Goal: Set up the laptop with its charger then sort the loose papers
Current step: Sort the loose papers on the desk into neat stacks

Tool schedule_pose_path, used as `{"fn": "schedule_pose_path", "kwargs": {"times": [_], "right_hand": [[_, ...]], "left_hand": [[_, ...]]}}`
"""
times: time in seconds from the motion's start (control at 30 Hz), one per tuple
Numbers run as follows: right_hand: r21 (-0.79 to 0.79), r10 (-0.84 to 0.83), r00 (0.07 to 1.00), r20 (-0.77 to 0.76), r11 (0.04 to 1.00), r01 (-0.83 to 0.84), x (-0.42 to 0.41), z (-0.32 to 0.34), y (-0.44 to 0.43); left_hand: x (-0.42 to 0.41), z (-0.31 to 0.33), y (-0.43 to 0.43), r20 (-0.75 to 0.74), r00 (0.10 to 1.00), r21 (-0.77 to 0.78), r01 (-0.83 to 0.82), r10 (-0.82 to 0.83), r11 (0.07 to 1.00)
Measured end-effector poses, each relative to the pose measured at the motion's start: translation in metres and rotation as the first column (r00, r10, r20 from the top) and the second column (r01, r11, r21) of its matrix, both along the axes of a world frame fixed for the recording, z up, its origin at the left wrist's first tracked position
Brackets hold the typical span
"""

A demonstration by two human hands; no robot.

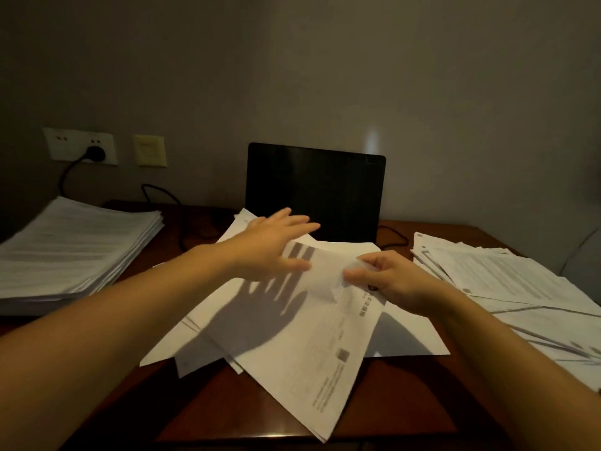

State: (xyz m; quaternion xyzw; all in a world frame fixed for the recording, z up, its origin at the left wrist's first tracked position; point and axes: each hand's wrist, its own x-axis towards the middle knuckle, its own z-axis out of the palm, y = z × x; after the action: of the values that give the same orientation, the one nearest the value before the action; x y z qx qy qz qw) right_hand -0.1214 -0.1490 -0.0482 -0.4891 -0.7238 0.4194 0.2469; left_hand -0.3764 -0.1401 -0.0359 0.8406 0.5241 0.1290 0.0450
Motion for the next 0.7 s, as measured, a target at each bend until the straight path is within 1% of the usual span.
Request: {"fn": "schedule_pose_path", "kwargs": {"times": [0.07,0.13,0.17,0.27,0.37,0.4,0.43,0.47,0.5,0.53,0.63,0.7], "right_hand": [[0.035,0.048,0.998,0.035,0.998,-0.05,-0.009,0.001,0.003],[0.078,0.054,0.997,0.048,0.995,-0.057,-0.016,0.002,0.007],[0.104,0.041,0.998,0.054,0.994,-0.046,-0.019,0.004,0.008],[0.154,-0.016,1.0,0.014,0.988,0.014,-0.026,0.004,0.011],[0.204,-0.104,0.986,-0.13,0.971,0.129,-0.032,-0.003,0.012],[0.188,-0.134,0.97,-0.202,0.967,0.173,-0.033,-0.006,0.012],[0.13,-0.161,0.945,-0.284,0.97,0.204,-0.033,-0.008,0.011],[0.045,-0.184,0.919,-0.35,0.976,0.213,-0.033,-0.01,0.01],[-0.033,-0.201,0.901,-0.384,0.978,0.204,-0.034,-0.011,0.008],[-0.084,-0.205,0.902,-0.381,0.979,0.188,-0.034,-0.013,0.005],[-0.164,-0.196,0.931,-0.308,0.975,0.151,-0.037,-0.018,-0.003],[-0.225,-0.213,0.922,-0.324,0.964,0.143,-0.044,-0.022,-0.006]], "left_hand": [[0.005,-0.004,0.007,-0.003,1.0,-0.098,-0.007,0.007,0.995],[0.008,-0.002,0.011,0.068,0.997,-0.218,-0.031,0.047,0.975],[0.008,0.0,0.012,0.099,0.993,-0.245,-0.04,0.067,0.969],[0.001,0.006,0.015,0.145,0.987,-0.221,-0.043,0.076,0.974],[-0.011,0.011,0.017,0.212,0.973,-0.181,-0.054,0.092,0.982],[-0.015,0.014,0.017,0.24,0.965,-0.169,-0.067,0.107,0.983],[-0.019,0.017,0.016,0.277,0.953,-0.164,-0.081,0.125,0.983],[-0.024,0.022,0.016,0.32,0.937,-0.165,-0.094,0.144,0.982],[-0.029,0.026,0.016,0.364,0.916,-0.169,-0.11,0.166,0.979],[-0.034,0.031,0.017,0.403,0.895,-0.171,-0.133,0.193,0.976],[-0.05,0.04,0.022,0.491,0.82,-0.194,-0.228,0.295,0.954],[-0.058,0.036,0.029,0.5,0.795,-0.213,-0.272,0.344,0.938]]}}
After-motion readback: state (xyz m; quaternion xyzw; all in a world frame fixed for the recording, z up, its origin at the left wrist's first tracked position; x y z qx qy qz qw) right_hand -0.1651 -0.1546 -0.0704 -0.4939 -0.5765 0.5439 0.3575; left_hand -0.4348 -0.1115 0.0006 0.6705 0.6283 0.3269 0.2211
